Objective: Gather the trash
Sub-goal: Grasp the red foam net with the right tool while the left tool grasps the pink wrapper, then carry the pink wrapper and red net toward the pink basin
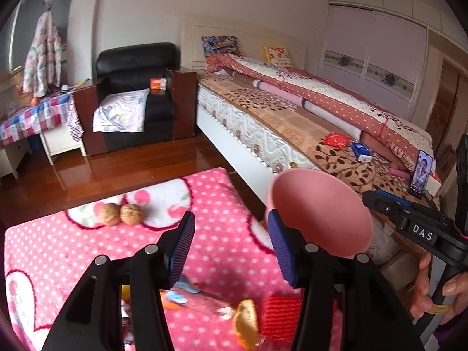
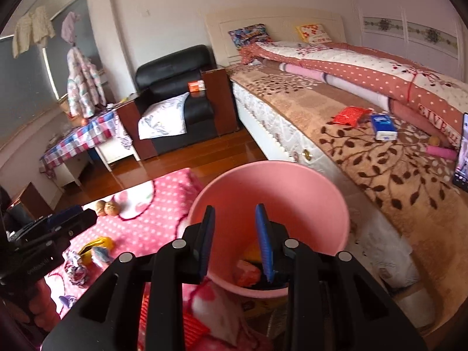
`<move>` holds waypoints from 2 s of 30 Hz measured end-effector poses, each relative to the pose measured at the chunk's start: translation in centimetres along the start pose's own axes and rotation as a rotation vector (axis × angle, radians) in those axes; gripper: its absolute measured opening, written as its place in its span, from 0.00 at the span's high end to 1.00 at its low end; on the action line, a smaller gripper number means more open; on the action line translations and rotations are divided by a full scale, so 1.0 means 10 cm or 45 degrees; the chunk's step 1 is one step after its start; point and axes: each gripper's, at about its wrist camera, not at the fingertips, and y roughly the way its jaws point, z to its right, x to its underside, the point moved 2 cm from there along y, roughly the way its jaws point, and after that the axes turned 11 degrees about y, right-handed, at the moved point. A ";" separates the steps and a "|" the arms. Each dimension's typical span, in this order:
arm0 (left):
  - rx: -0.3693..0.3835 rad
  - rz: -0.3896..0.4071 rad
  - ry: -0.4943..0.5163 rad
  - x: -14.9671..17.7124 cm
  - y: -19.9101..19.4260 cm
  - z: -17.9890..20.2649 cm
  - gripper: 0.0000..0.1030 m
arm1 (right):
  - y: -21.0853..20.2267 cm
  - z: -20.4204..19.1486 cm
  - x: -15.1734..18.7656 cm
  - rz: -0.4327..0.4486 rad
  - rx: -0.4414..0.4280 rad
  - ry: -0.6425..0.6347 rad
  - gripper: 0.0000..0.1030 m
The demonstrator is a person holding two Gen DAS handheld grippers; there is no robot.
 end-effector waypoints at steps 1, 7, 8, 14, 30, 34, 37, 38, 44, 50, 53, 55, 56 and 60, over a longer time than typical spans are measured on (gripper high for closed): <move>-0.023 0.003 -0.013 0.02 -0.04 -0.06 0.50 | 0.01 -0.05 0.04 -0.019 -0.035 -0.024 0.72; -0.118 -0.005 -0.129 0.26 -0.29 -0.41 0.51 | 0.01 -0.37 0.30 -0.097 -0.191 -0.184 0.72; -0.128 -0.009 -0.139 0.29 -0.32 -0.44 0.51 | 0.01 -0.42 0.36 -0.108 -0.214 -0.218 0.72; -0.166 -0.077 -0.197 0.55 -0.46 -0.54 0.51 | 0.02 -0.53 0.67 -0.218 -0.288 -0.306 0.72; -0.074 -0.455 -0.369 0.82 0.40 -0.16 0.55 | 0.34 -0.22 0.86 -0.455 -0.466 -0.263 0.72; -0.091 -0.491 -0.438 0.88 0.52 -0.15 0.62 | 0.42 -0.22 0.88 -0.515 -0.503 -0.295 0.72; -0.096 -0.487 -0.459 0.88 0.55 -0.14 0.66 | 0.46 -0.23 0.90 -0.545 -0.511 -0.335 0.72; -0.095 -0.485 -0.462 0.88 0.56 -0.15 0.70 | 0.47 -0.22 0.91 -0.558 -0.517 -0.341 0.70; -0.087 -0.471 -0.509 0.86 0.61 -0.16 0.71 | 0.50 -0.24 0.94 -0.629 -0.561 -0.421 0.59; -0.097 -0.455 -0.518 0.88 0.63 -0.15 0.72 | 0.50 -0.24 0.96 -0.665 -0.574 -0.462 0.59; -0.074 -0.452 -0.509 0.89 0.65 -0.13 0.79 | 0.50 -0.27 1.00 -0.670 -0.571 -0.478 0.59; -0.066 -0.441 -0.495 0.90 0.64 -0.12 0.83 | 0.48 -0.27 1.02 -0.669 -0.570 -0.476 0.59; -0.060 -0.435 -0.484 0.89 0.64 -0.11 0.84 | 0.47 -0.28 1.04 -0.670 -0.570 -0.472 0.59; -0.043 -0.411 -0.471 0.87 0.55 -0.10 0.86 | 0.43 -0.27 1.06 -0.678 -0.564 -0.461 0.59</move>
